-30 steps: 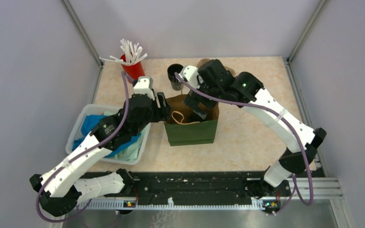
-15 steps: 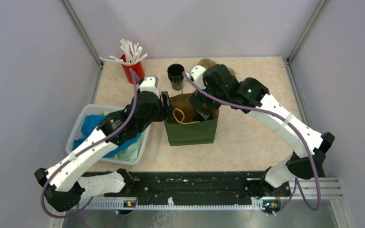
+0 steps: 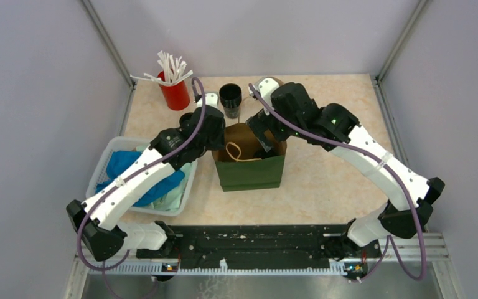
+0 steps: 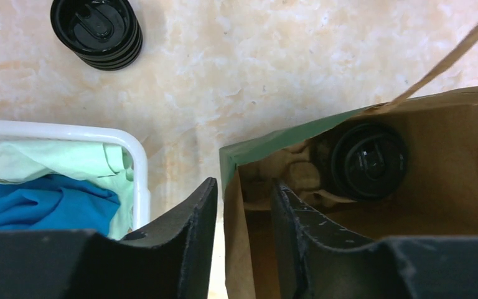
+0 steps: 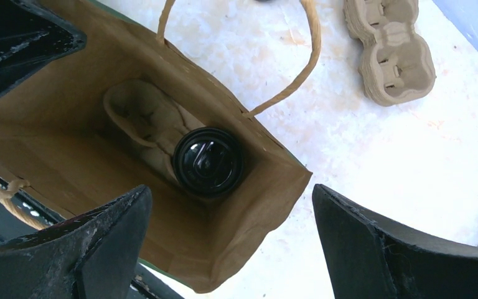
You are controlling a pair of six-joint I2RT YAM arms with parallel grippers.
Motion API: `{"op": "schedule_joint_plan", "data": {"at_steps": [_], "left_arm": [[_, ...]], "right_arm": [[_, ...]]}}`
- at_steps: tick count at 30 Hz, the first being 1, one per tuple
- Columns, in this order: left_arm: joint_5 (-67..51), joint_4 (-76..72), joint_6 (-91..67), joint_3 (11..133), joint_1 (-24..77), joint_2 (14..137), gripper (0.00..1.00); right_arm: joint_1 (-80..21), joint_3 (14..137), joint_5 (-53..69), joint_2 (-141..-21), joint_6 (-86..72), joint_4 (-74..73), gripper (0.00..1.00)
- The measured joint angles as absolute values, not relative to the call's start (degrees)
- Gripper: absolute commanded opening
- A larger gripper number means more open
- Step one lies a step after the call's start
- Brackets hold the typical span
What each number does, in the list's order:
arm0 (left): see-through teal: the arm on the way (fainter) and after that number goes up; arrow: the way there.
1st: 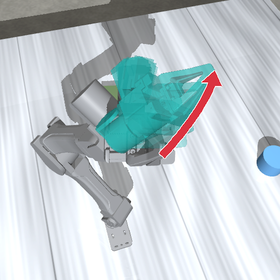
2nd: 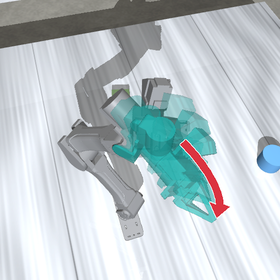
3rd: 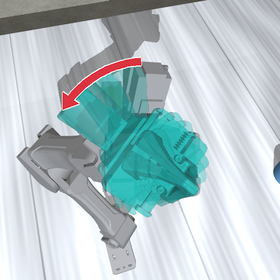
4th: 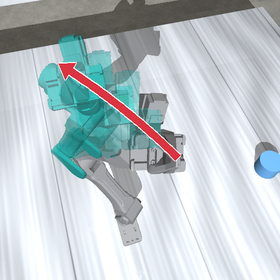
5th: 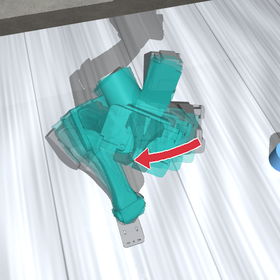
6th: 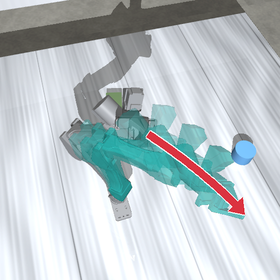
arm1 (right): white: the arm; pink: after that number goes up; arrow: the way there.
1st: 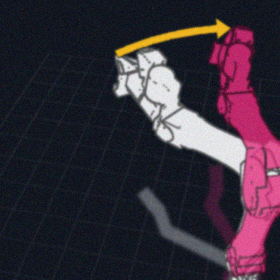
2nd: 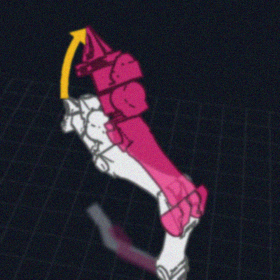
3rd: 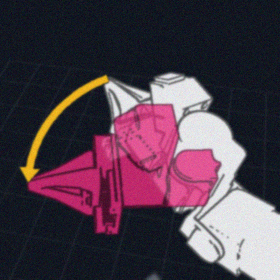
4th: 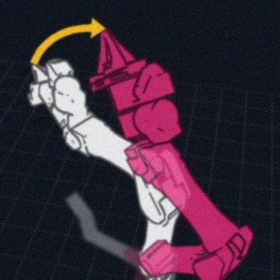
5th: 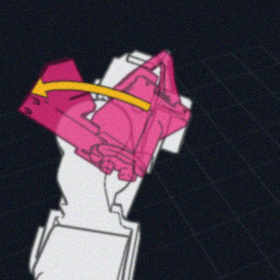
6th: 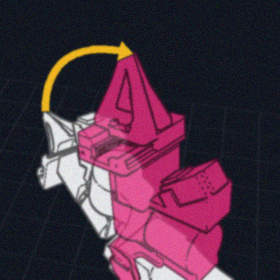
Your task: Pack the takeout coffee
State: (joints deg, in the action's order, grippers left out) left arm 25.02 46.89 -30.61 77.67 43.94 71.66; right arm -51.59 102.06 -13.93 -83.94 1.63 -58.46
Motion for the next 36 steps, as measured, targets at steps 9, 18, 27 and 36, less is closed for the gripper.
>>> {"op": "schedule_joint_plan", "data": {"at_steps": [9, 18, 27, 36], "left_arm": [[24.0, 45.1, -25.2, 78.1, 42.3, 74.0, 0.10], [23.2, 41.8, -22.8, 78.6, 42.2, 74.6, 0.00], [22.5, 39.6, -22.7, 78.6, 42.1, 74.5, 0.00], [22.2, 28.8, -21.2, 72.4, 42.1, 69.0, 0.00]], "right_arm": [[-51.6, 104.8, -16.4, -83.6, -2.2, -57.5, 0.99], [-44.4, 99.5, -19.2, -79.4, -18.3, -61.7, 0.93], [-41.4, 87.7, -13.2, -78.8, -30.4, -59.1, 0.55], [-41.3, 89.5, -13.3, -81.4, -28.7, -55.2, 0.27]]}}
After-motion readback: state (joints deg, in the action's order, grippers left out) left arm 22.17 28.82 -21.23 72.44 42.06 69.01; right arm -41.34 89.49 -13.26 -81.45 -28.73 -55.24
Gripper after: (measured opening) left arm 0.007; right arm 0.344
